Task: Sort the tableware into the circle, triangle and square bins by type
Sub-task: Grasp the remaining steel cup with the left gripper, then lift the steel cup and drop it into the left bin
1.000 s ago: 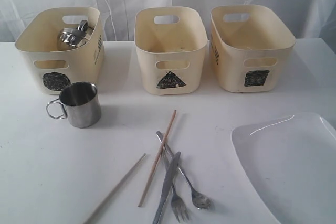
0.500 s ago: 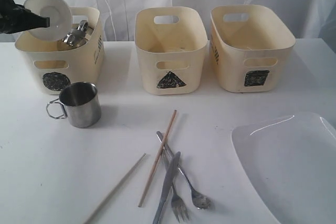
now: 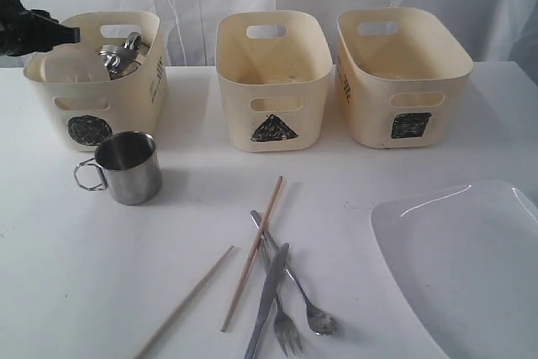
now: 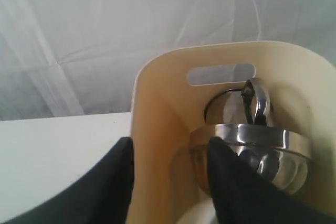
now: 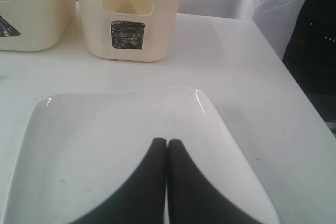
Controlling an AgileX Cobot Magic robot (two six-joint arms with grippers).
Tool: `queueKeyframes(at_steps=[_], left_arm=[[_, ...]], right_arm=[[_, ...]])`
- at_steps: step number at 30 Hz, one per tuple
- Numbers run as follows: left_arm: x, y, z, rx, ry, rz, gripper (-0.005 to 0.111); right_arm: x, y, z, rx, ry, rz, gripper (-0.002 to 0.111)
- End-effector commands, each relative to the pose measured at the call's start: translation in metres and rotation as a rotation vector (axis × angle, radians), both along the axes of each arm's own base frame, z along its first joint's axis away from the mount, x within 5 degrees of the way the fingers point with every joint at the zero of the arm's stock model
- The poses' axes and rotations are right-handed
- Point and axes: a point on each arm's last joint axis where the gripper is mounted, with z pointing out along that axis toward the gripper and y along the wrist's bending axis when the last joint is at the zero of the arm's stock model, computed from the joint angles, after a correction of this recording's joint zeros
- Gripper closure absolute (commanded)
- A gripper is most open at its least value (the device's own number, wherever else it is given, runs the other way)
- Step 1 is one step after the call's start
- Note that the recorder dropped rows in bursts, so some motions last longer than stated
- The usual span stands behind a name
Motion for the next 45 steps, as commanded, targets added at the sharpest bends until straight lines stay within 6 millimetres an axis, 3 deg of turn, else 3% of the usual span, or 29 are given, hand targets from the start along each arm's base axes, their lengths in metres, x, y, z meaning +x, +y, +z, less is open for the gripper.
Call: queueKeyframes(at_steps=[1, 4, 6, 8, 9, 11, 13, 16, 19, 27, 38, 41, 45], left_arm=[[-0.004, 0.0, 0.013, -0.065, -0.01, 0.024, 0.052], [-0.02, 0.003, 0.044, -0.17, -0.018, 0.079, 0.052], [-0.042, 0.006, 0.073, -0.183, 0.018, 0.129, 0.052], [-0.072, 0.011, 0.089, -0.158, 0.169, 0.213, 0.053], [-0.091, 0.011, 0.087, -0.117, 0.339, 0.261, 0.053], [-0.109, -0.003, 0.072, 0.013, 0.573, 0.162, 0.053], [-0.114, -0.02, 0.055, 0.052, 0.672, 0.009, 0.053], [-0.113, -0.045, 0.028, 0.038, 0.717, -0.201, 0.053], [-0.105, -0.057, 0.006, 0.017, 0.713, -0.254, 0.053], [-0.071, -0.062, -0.036, 0.008, 0.63, -0.203, 0.053], [-0.074, -0.065, -0.081, 0.013, 0.86, -0.228, 0.053], [-0.08, -0.065, -0.084, 0.017, 0.93, -0.246, 0.062], [-0.088, -0.063, -0.075, 0.067, 0.978, -0.285, 0.093]], right_arm=[[0.0, 0.0, 0.001, -0.001, -0.013, 0.001, 0.108], [0.0, 0.0, 0.001, -0.001, -0.013, 0.001, 0.108], [0.0, 0.0, 0.001, -0.001, -0.013, 0.001, 0.108], [0.0, 0.0, 0.001, -0.001, -0.013, 0.001, 0.108], [0.0, 0.0, 0.001, -0.001, -0.013, 0.001, 0.108], [0.0, 0.0, 0.001, -0.001, -0.013, 0.001, 0.108], [0.0, 0.0, 0.001, -0.009, -0.012, 0.003, 0.108], [0.0, 0.0, 0.001, -0.009, -0.012, 0.003, 0.108], [0.0, 0.0, 0.001, -0.009, -0.012, 0.003, 0.108], [0.0, 0.0, 0.001, -0.009, -0.012, 0.003, 0.108], [0.0, 0.0, 0.001, -0.009, -0.012, 0.003, 0.108], [0.0, 0.0, 0.001, -0.009, -0.012, 0.003, 0.108], [0.0, 0.0, 0.001, -0.009, -0.012, 0.003, 0.108]])
